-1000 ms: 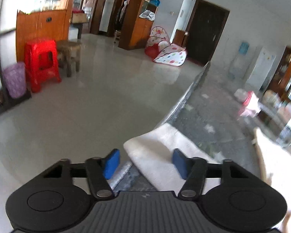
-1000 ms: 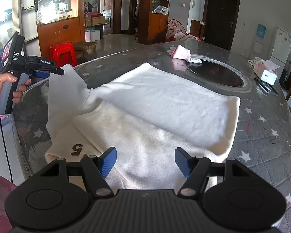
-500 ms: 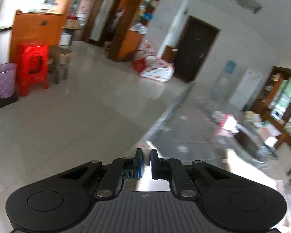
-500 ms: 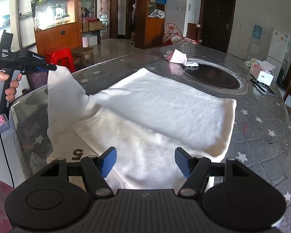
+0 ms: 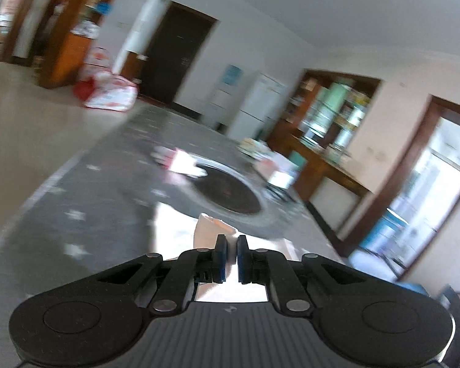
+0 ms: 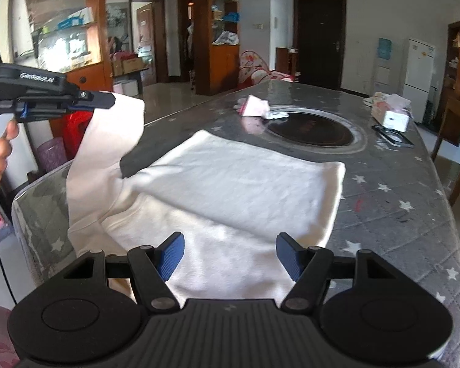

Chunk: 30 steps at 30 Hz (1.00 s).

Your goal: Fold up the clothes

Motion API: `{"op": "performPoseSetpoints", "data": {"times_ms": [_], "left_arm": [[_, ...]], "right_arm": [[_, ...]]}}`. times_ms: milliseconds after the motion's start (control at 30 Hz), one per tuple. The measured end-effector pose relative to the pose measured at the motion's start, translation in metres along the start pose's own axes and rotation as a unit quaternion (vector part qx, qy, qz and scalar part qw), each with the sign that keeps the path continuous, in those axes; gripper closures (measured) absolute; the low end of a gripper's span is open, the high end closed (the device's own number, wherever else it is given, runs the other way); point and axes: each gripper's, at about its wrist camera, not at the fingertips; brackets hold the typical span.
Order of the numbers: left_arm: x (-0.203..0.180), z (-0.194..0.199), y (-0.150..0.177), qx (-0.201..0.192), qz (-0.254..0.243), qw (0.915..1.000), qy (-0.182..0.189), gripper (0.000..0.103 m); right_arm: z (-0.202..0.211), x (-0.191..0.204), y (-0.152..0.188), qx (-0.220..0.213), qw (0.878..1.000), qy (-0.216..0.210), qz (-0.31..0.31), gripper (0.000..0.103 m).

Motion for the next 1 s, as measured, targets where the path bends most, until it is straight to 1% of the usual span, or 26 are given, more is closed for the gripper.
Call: {"op": "performPoseSetpoints", "data": {"times_ms": [133, 200, 467, 533, 600, 633, 700, 733, 800, 833, 867, 1000], "left_arm": [[-0.027, -0.020, 0.008, 0.023, -0.012, 0.9987, 0.044, 0.096], [-0.040, -0.032, 0.015, 0.037, -0.021, 0.9973, 0.059, 0.096], [-0.073, -0.056, 0.048, 0.083, -0.056, 0.9898, 0.101, 0.096], [-0.078, -0.061, 0.056, 0.098, -0.068, 0.9869, 0.108, 0.093], [-0.082, -0.063, 0.064, 0.114, -0.078, 0.9834, 0.117, 0.085], [-0.083, -0.063, 0.067, 0.120, -0.082, 0.9819, 0.122, 0.083], [-0.084, -0.060, 0.072, 0.125, -0.094, 0.9800, 0.123, 0.075], [-0.085, -0.059, 0.074, 0.125, -0.099, 0.9795, 0.123, 0.073], [-0.082, -0.051, 0.075, 0.117, -0.110, 0.9792, 0.123, 0.061], [-0.081, -0.046, 0.074, 0.112, -0.118, 0.9792, 0.122, 0.060], [-0.078, -0.040, 0.074, 0.105, -0.127, 0.9797, 0.114, 0.060], [-0.054, -0.014, 0.073, 0.086, -0.150, 0.9824, 0.071, 0.058]], "right_arm": [[0.006, -0.013, 0.002, -0.005, 1.000, 0.012, -0.020, 0.035], [0.008, -0.019, 0.002, -0.007, 0.999, 0.019, -0.031, 0.035], [0.012, -0.032, 0.002, -0.011, 0.998, 0.031, -0.060, 0.037], [0.012, -0.034, 0.001, -0.016, 0.997, 0.033, -0.067, 0.038], [0.012, -0.036, 0.000, -0.021, 0.996, 0.037, -0.075, 0.041], [0.012, -0.037, -0.001, -0.022, 0.996, 0.038, -0.079, 0.041], [0.010, -0.038, -0.002, -0.022, 0.996, 0.036, -0.084, 0.042], [0.009, -0.038, -0.002, -0.021, 0.996, 0.035, -0.084, 0.042], [0.006, -0.035, -0.003, -0.016, 0.996, 0.028, -0.082, 0.044], [0.005, -0.033, -0.003, -0.014, 0.996, 0.025, -0.080, 0.046], [0.003, -0.031, -0.003, -0.011, 0.997, 0.019, -0.078, 0.050], [-0.009, -0.021, 0.000, 0.010, 0.998, -0.007, -0.068, 0.059]]}}
Point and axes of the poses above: each gripper's, at about its wrist camera, not at the fingertips, and z roughly against the way its jaws point, x to its left, y to its underside, and after that the axes turned 5 degrees about -z, right-handed
